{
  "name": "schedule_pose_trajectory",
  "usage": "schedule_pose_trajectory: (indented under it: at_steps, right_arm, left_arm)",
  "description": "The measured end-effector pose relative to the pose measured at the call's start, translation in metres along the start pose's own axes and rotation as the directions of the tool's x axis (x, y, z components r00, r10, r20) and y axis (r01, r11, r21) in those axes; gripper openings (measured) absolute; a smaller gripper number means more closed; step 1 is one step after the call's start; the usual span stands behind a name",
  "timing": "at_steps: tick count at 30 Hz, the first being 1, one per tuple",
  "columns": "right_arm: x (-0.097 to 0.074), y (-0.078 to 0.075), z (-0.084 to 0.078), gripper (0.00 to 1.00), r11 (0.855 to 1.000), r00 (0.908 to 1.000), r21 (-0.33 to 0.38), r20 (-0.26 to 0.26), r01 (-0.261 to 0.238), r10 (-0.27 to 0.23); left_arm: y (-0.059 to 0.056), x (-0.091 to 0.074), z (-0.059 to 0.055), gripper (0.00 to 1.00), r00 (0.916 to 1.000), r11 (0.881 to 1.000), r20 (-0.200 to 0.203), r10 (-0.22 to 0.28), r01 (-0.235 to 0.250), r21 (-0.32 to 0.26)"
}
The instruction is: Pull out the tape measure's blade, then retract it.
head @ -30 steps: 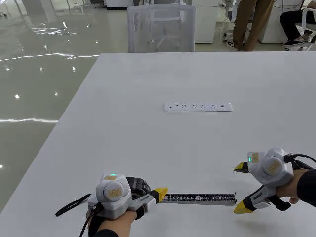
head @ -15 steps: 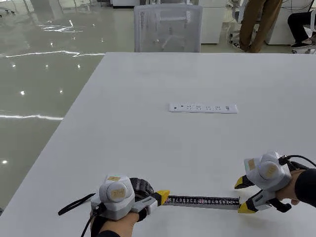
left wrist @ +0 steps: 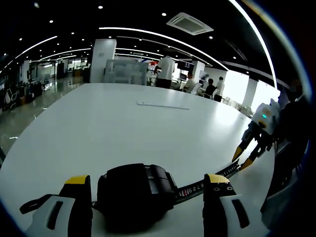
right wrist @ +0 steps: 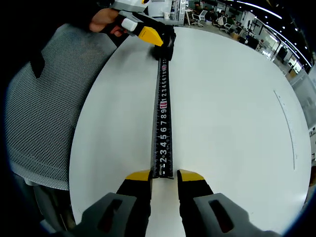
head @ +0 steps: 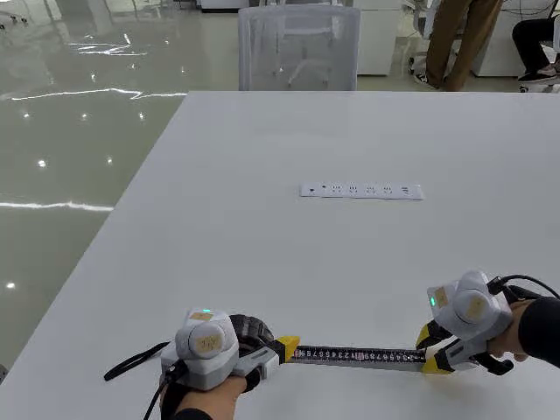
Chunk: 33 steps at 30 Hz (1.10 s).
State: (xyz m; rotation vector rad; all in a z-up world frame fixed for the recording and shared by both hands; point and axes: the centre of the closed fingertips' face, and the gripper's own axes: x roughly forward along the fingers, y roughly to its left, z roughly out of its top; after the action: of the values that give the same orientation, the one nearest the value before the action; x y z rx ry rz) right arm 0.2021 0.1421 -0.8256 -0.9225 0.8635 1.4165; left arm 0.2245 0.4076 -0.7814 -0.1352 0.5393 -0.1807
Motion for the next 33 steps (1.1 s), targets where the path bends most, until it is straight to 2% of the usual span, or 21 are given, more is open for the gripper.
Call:
schedule_pose_trajectory:
  at_steps: [2, 5, 8, 12, 13, 18, 21, 25, 27, 29, 31, 33]
  right_arm:
    - [0.001, 0.002, 0.0, 0.14, 1.0, 0.9999, 0.01, -0.004, -0.015, 0.015]
    - [0.001, 0.001, 0.0, 0.13, 0.999, 0.9999, 0.033, -0.002, -0.012, 0.012]
    - [0.001, 0.0, -0.001, 0.13, 0.999, 1.0, 0.054, -0.005, -0.007, 0.008]
    - [0.001, 0.003, 0.0, 0.13, 0.996, 0.9996, 0.087, -0.024, -0.014, 0.016]
    - [0.0, 0.008, 0.0, 0.13, 0.993, 0.9986, 0.109, -0.035, -0.036, 0.04]
    - [0.002, 0.007, 0.0, 0.12, 0.997, 0.9969, 0.076, -0.074, -0.022, 0.027]
    - [0.002, 0.007, -0.001, 0.12, 0.997, 0.9963, 0.07, -0.082, -0.02, 0.026]
    - [0.002, 0.005, -0.001, 0.12, 0.99, 0.9962, 0.138, -0.081, -0.02, 0.032]
    - [0.002, 0.005, -0.001, 0.12, 0.989, 0.9961, 0.143, -0.082, -0.022, 0.034]
    - [0.002, 0.005, -0.001, 0.12, 0.989, 0.9964, 0.149, -0.079, -0.021, 0.033]
    - [0.002, 0.006, -0.002, 0.12, 0.992, 0.9974, 0.129, -0.07, -0.005, 0.014]
    - [0.002, 0.005, -0.002, 0.12, 0.989, 0.9984, 0.149, -0.057, 0.004, 0.004]
  left_arm:
    - [0.0, 0.0, 0.0, 0.89, 1.0, 1.0, 0.001, 0.001, -0.001, 0.009]
    - [0.0, 0.0, 0.002, 0.87, 0.9999, 1.0, 0.013, -0.001, 0.001, 0.013]
    - [-0.001, -0.001, 0.004, 0.8, 0.9998, 1.0, 0.017, -0.009, 0.009, 0.009]
    - [0.001, 0.0, 0.003, 0.78, 1.0, 1.0, 0.007, 0.002, -0.002, 0.002]
    - [0.003, 0.0, 0.001, 0.77, 0.9999, 1.0, 0.0, 0.011, -0.011, -0.004]
    - [0.01, 0.0, -0.006, 0.7, 0.9984, 0.999, -0.037, 0.044, -0.044, -0.003]
    - [0.009, -0.001, -0.006, 0.67, 0.9983, 0.999, -0.038, 0.044, -0.043, 0.004]
    - [0.013, -0.001, -0.006, 0.63, 0.9981, 0.998, -0.033, 0.052, -0.052, -0.022]
    - [0.012, 0.0, -0.007, 0.63, 0.9976, 0.998, -0.038, 0.058, -0.058, -0.004]
    - [0.011, -0.001, -0.011, 0.63, 0.9959, 0.997, -0.065, 0.063, -0.061, 0.043]
    - [0.011, 0.0, -0.011, 0.63, 0.9955, 0.997, -0.067, 0.068, -0.065, 0.047]
    - [0.012, 0.001, -0.01, 0.62, 0.9946, 0.996, -0.076, 0.07, -0.066, 0.055]
